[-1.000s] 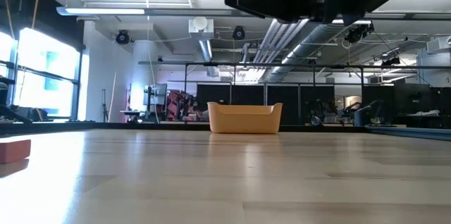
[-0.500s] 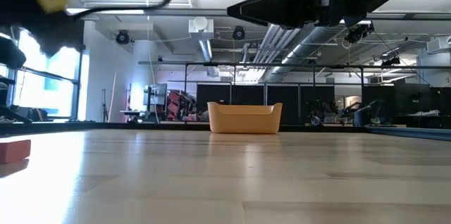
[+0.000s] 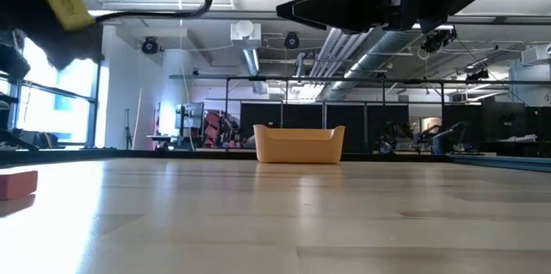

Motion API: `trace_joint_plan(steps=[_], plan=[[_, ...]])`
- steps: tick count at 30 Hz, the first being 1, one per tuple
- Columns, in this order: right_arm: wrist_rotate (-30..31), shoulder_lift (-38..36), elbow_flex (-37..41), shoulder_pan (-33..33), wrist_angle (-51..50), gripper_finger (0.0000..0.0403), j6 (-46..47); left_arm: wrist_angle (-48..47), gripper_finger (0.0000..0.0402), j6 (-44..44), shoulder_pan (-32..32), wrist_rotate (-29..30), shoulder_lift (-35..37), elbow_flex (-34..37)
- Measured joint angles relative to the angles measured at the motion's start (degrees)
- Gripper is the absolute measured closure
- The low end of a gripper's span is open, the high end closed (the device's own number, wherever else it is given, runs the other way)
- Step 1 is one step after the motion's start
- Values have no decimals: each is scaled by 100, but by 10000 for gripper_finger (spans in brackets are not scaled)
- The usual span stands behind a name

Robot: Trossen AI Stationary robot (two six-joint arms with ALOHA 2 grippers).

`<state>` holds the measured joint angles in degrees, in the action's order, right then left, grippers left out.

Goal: Sort blocks by size
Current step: Put the large yellow rectangle block into the green bin

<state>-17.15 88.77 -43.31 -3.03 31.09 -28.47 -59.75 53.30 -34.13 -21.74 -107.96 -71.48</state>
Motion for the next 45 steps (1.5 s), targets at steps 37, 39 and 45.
trace_joint_plan(steps=[37, 39, 45], plan=[[2, 0, 0, 0, -42, 210, -2, 114, 401, -419, -194, 142, -254, -165], [2, 0, 0, 0, -42, 210, -2, 106, 401, -545, -119, 434, -239, -175], [2, 0, 0, 0, -43, 210, -2, 363, 401, -980, 229, 1563, -234, -180]])
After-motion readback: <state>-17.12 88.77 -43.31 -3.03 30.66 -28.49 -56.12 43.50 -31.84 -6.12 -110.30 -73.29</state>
